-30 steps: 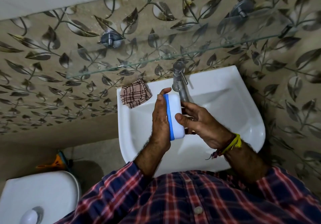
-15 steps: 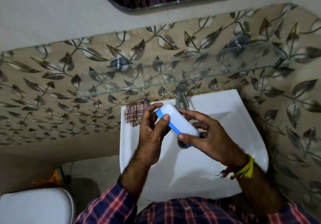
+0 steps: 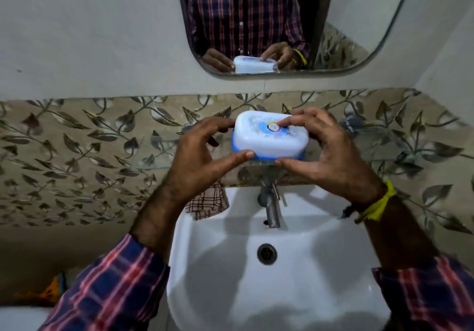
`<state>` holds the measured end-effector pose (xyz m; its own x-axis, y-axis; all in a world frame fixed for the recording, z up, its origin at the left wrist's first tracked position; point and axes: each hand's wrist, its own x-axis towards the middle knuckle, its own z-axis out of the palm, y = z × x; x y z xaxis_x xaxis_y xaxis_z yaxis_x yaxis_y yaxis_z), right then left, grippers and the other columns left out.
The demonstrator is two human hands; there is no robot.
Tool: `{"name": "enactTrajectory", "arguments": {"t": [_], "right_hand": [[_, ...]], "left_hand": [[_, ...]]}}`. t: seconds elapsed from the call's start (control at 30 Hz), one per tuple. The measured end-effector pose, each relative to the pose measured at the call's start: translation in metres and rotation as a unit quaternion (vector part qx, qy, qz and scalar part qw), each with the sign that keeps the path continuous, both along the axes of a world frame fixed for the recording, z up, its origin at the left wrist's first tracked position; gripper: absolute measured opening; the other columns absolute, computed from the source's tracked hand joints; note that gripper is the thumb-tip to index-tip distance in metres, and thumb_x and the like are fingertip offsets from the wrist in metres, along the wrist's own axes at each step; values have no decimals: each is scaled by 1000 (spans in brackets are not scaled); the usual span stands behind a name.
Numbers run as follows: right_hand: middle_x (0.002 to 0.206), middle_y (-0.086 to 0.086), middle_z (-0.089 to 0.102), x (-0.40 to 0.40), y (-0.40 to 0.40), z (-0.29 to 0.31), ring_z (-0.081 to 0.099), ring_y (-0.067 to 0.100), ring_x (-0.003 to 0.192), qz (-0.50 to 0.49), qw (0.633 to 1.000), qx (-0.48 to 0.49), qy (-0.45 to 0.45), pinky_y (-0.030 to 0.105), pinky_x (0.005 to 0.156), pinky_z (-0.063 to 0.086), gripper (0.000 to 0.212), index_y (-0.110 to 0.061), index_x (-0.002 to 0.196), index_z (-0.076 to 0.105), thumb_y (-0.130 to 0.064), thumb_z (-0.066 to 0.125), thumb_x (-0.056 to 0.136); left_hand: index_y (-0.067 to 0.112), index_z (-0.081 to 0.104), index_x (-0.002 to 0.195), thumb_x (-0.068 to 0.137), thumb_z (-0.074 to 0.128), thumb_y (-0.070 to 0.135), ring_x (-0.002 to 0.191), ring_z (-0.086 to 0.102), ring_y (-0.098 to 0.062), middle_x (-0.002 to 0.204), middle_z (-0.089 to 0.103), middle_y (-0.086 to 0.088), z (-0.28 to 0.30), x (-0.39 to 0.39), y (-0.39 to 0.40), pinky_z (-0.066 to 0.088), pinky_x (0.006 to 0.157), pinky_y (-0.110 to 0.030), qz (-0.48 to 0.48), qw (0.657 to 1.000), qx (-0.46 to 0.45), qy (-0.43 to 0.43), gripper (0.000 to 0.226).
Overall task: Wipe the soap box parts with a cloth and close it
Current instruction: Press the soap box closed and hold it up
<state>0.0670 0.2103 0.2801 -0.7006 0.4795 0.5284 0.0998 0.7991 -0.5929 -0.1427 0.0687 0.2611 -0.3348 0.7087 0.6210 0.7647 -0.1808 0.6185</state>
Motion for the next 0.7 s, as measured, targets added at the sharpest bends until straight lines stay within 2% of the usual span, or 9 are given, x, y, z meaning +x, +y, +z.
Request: {"name": "enactTrajectory", "arguments": {"t": [0.07, 0.13, 0.23, 0.3, 0.37, 0.47, 0.53, 0.63, 0.7], "right_hand": [[126, 10, 52, -9, 10, 5, 51, 15, 125, 2, 1000, 3, -4, 34, 109, 45, 59, -17, 122, 67, -15, 90, 67], [129, 9, 52, -15, 18, 6, 51, 17, 127, 4, 1000, 6, -9, 36, 110, 46, 60, -16, 123, 67, -15, 90, 68], [137, 9, 53, -22, 29, 4, 48, 16, 133, 1, 1000, 3, -20, 27, 113, 41, 60, -17, 125, 67, -15, 90, 69], [143, 11, 52, -28, 33, 1, 45, 14, 137, -7, 999, -7, -33, 19, 115, 35, 61, -17, 126, 67, -12, 89, 70], [146, 13, 51, -32, 36, -3, 43, 17, 140, -13, 999, -21, -46, 23, 118, 33, 61, -16, 127, 67, -8, 88, 70], [147, 14, 48, -34, 38, -9, 43, 21, 141, -16, 997, -28, -65, 32, 118, 35, 60, -16, 126, 67, -6, 87, 71], [141, 15, 49, -35, 39, -14, 45, 22, 137, -18, 997, -21, -70, 28, 115, 38, 58, -17, 125, 68, -8, 87, 71], [127, 15, 53, -40, 41, -25, 51, 22, 123, -24, 997, -8, -72, 15, 104, 35, 57, -17, 122, 70, -8, 87, 68], [125, 14, 55, -43, 41, -32, 53, 23, 119, -25, 997, -12, -69, 16, 103, 37, 58, -15, 122, 70, -6, 87, 67]], "left_hand": [[12, 72, 120, 72, 90, 36, 103, 68, -17, 116, 73, -1, 3, -5, 8, 55, 77, -33, 7, 1000, -3, -6, 57], [14, 72, 121, 71, 89, 41, 103, 68, -15, 116, 73, 2, 2, -11, 15, 55, 78, -27, 16, 1000, -11, -12, 59], [17, 72, 124, 72, 89, 46, 105, 66, -11, 120, 73, 4, -4, -19, 27, 44, 78, -7, 35, 999, -40, -7, 61], [18, 72, 124, 71, 90, 44, 104, 65, -10, 121, 73, 4, -9, -22, 35, 40, 78, -2, 46, 997, -55, -4, 62], [19, 72, 124, 70, 91, 43, 103, 65, -11, 121, 73, 3, -13, -23, 41, 42, 80, -7, 52, 997, -64, 4, 62], [20, 74, 121, 66, 93, 45, 97, 67, -11, 115, 76, 4, -17, -26, 43, 53, 85, -24, 57, 995, -82, 27, 63], [22, 74, 119, 64, 93, 47, 95, 67, -7, 112, 77, 6, -19, -27, 41, 56, 87, -28, 58, 993, -95, 33, 63], [21, 74, 122, 66, 92, 47, 102, 68, -5, 116, 76, 7, -22, -26, 41, 56, 95, -33, 62, 988, -134, 37, 64], [21, 72, 125, 68, 92, 45, 104, 66, -6, 119, 75, 5, -24, -26, 43, 55, 97, -33, 68, 985, -156, 35, 65]]}}
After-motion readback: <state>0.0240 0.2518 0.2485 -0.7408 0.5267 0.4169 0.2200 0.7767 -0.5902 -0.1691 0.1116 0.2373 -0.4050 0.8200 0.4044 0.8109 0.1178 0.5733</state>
